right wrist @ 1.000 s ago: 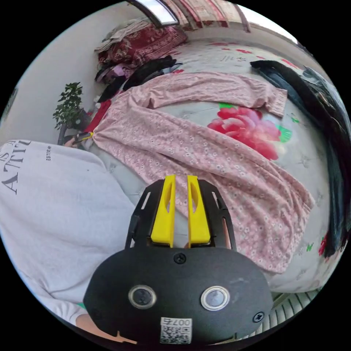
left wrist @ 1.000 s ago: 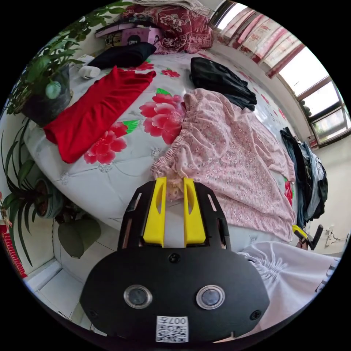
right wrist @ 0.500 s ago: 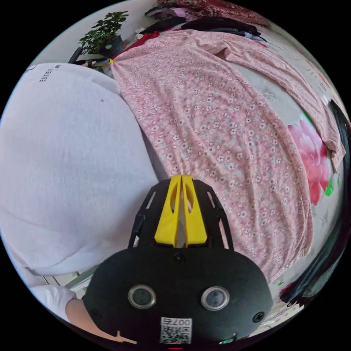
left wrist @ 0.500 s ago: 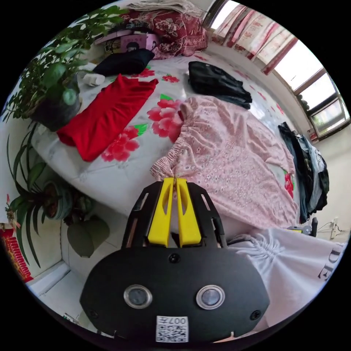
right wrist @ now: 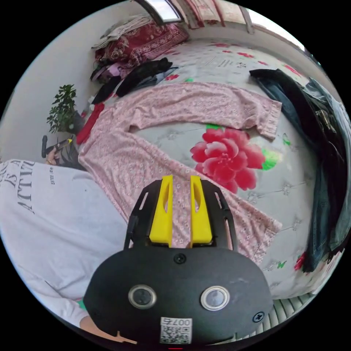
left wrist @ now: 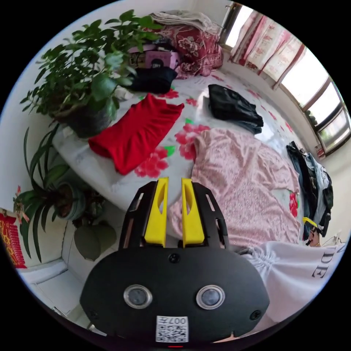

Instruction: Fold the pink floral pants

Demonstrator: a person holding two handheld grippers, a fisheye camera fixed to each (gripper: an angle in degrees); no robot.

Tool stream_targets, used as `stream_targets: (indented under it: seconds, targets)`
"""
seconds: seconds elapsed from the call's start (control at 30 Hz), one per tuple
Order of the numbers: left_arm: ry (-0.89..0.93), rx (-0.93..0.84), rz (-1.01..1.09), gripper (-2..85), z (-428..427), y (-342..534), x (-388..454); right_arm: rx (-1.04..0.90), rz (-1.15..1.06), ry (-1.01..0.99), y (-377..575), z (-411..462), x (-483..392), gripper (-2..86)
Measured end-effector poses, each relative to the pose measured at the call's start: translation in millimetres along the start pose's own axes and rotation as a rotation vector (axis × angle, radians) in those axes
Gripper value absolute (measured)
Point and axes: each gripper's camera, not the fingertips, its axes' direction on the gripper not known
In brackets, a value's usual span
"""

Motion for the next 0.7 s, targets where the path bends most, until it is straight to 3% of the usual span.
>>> stream_targets:
  seconds: [0.3, 0.57, 0.7]
  targets:
    - [-0.007, -0.117, 0.234, 9.3, 113, -156, 105, 0.190, 0.250, 0.139, -135, -9, 92, 6.9]
    - [-0.096, -0.266, 0.441, 10.1, 196, -206, 160, 0.115, 0.341, 0.254, -232, 37, 152, 8.3]
    - [-0.088, -0.223, 0.486, 0.7, 200, -202, 161, -0.032, 0.414, 0.262, -255, 85, 181, 5.6]
